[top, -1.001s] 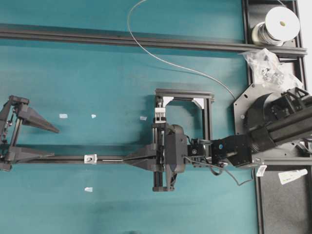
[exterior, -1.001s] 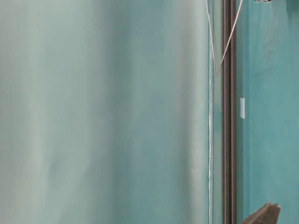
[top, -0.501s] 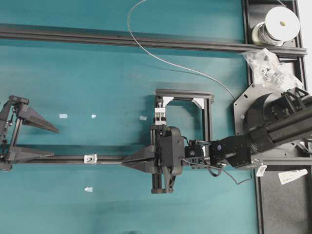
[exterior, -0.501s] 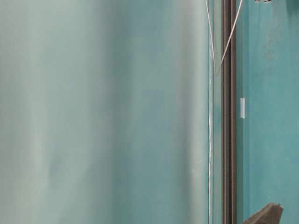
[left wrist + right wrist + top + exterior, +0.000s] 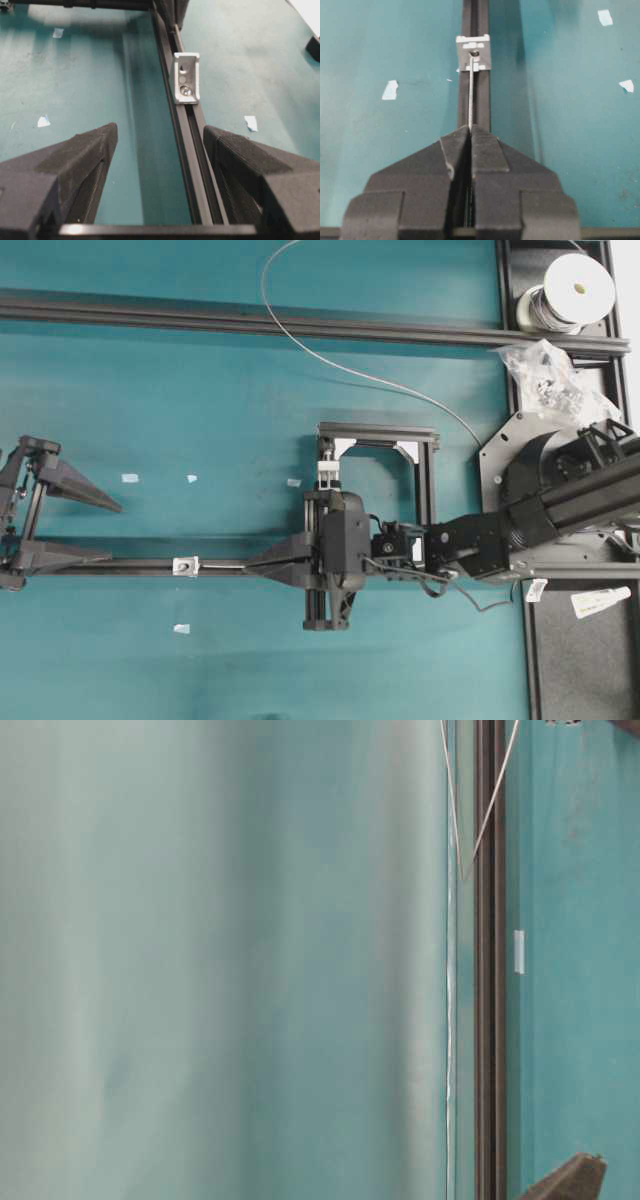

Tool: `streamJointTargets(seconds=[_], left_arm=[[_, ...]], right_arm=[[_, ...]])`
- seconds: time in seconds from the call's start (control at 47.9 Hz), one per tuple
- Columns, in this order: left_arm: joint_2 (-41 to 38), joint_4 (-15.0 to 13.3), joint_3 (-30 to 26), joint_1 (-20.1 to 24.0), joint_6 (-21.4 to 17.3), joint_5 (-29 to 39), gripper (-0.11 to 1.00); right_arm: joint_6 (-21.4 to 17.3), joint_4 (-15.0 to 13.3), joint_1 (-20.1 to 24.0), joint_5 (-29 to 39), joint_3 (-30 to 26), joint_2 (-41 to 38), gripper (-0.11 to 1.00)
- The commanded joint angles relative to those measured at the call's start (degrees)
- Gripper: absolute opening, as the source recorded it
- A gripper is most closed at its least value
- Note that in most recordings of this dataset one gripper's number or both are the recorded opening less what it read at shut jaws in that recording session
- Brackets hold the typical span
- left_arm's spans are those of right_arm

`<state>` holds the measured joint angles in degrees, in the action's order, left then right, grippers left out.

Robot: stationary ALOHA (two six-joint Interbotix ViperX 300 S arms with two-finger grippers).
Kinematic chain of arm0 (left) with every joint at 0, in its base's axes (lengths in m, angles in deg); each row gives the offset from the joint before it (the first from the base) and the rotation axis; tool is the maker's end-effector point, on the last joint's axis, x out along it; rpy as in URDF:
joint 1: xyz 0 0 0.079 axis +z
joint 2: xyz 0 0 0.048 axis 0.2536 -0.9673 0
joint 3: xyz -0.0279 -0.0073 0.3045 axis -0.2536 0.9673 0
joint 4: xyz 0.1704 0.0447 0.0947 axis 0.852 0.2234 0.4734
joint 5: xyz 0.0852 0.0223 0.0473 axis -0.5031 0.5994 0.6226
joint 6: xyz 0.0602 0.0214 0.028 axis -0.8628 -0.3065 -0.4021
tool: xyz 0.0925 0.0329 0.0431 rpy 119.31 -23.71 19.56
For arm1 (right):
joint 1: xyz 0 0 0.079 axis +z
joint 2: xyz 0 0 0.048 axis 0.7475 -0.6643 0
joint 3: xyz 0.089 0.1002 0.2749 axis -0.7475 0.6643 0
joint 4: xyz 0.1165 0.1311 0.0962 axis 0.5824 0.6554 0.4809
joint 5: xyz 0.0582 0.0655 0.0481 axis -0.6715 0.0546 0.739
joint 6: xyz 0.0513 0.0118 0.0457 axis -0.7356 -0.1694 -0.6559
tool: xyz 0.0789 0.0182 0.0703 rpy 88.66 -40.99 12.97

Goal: Insert the wire through the hole in the metal fitting.
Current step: 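Push the wire tip through the bracket hole with the right gripper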

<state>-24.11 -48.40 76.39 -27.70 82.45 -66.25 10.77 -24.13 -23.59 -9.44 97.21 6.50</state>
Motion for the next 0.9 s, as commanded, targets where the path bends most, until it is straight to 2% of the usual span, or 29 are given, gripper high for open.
streamJointTargets(seconds=[0.0,0.876], left_arm=[[0.6,-0.2,-0.5,0.2,-0.1,0.0,0.94],[0.6,-0.2,-0.6,0.4,-0.3,0.4,0.94]], right_arm=[[0.1,0.1,-0.4,0.5,-1.1,1.3,0.00],[0.5,-0.2,-1.1,1.0,-1.8,1.2,0.00]])
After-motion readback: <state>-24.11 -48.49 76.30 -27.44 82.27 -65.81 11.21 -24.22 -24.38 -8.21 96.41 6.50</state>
